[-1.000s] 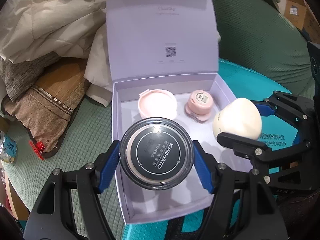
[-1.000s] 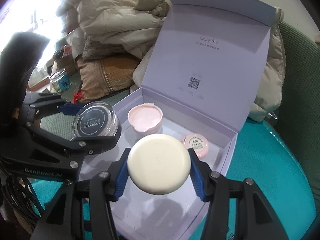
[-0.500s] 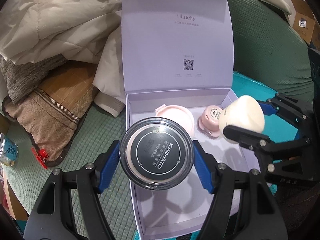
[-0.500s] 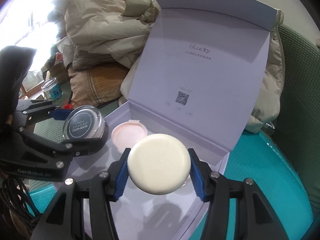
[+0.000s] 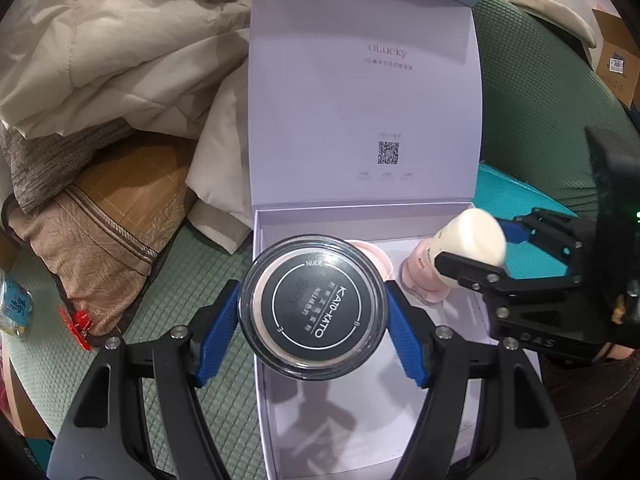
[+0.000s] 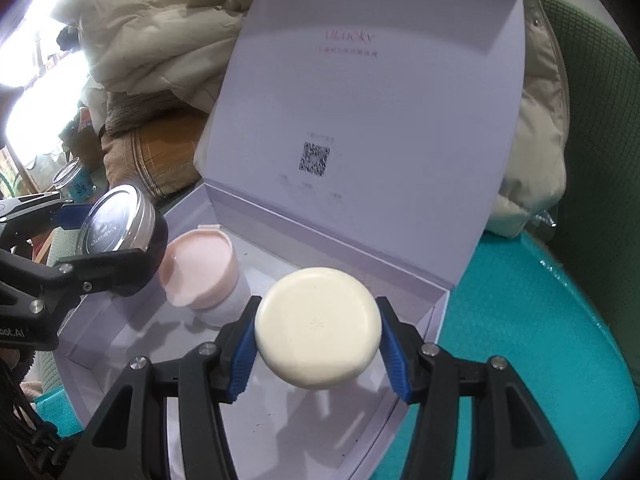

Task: Organize objects
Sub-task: 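Lower the black-lidded tin with the left gripper while the right gripper lowers the white item into the box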

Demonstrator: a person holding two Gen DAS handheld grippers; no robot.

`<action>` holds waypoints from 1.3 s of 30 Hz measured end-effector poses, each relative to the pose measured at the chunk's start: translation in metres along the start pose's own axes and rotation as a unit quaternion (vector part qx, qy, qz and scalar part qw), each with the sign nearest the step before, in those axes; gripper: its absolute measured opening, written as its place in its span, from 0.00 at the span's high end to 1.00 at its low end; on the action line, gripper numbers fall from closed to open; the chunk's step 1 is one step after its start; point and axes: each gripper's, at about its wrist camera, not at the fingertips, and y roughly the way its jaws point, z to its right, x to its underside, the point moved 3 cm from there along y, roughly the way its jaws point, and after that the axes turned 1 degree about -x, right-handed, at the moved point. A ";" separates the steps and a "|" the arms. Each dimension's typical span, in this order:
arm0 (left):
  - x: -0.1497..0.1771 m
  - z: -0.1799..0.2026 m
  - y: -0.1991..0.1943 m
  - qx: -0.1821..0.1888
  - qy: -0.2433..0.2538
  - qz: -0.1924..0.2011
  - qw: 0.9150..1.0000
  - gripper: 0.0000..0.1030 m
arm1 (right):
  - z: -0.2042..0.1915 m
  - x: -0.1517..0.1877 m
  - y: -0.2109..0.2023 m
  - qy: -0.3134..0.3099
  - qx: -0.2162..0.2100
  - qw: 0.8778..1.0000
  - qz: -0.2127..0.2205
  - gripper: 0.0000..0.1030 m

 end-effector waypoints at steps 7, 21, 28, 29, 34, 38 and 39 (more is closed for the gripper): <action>-0.004 0.003 0.009 0.010 -0.005 0.003 1.000 0.33 | 0.001 0.001 0.002 0.000 -0.007 1.000 0.007 0.46; -0.010 0.012 0.027 0.025 -0.006 0.001 1.000 0.33 | 0.003 0.003 0.003 -0.005 -0.012 1.000 0.019 0.46; -0.012 0.021 0.031 0.027 0.007 0.004 1.000 0.33 | 0.002 0.002 0.002 -0.006 -0.013 1.000 0.023 0.46; -0.012 0.021 0.031 0.027 0.007 0.006 1.000 0.33 | 0.002 0.002 0.002 -0.006 -0.016 1.000 0.025 0.46; -0.014 0.023 0.032 0.027 0.017 0.020 0.999 0.33 | 0.001 0.001 0.003 -0.009 -0.017 0.999 0.031 0.46; -0.016 0.022 0.034 0.027 0.008 0.025 0.999 0.33 | -0.001 0.001 0.003 -0.014 -0.012 0.999 0.032 0.46; -0.017 0.020 0.034 0.028 0.003 0.024 0.999 0.33 | 0.000 0.000 0.003 -0.013 -0.013 0.999 0.031 0.46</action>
